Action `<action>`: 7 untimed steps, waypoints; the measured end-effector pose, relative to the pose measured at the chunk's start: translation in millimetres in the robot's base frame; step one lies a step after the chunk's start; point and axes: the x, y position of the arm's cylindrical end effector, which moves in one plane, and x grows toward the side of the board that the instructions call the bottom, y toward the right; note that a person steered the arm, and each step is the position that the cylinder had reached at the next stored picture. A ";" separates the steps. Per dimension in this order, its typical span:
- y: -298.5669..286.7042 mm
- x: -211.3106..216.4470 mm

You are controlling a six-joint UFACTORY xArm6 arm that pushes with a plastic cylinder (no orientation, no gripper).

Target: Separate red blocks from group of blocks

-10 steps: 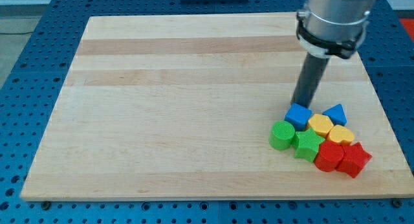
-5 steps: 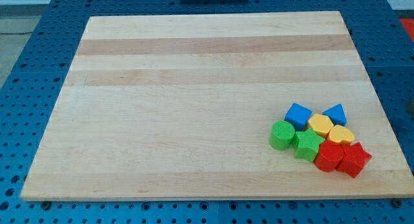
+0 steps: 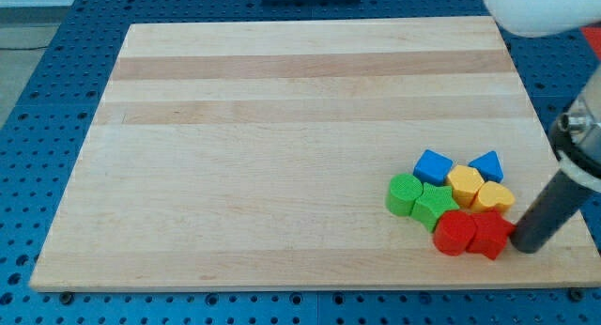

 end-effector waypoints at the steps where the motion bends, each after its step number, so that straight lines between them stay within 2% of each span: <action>1: -23.8 0.0; 6: -221.3 -6.0; 7: -246.4 -14.7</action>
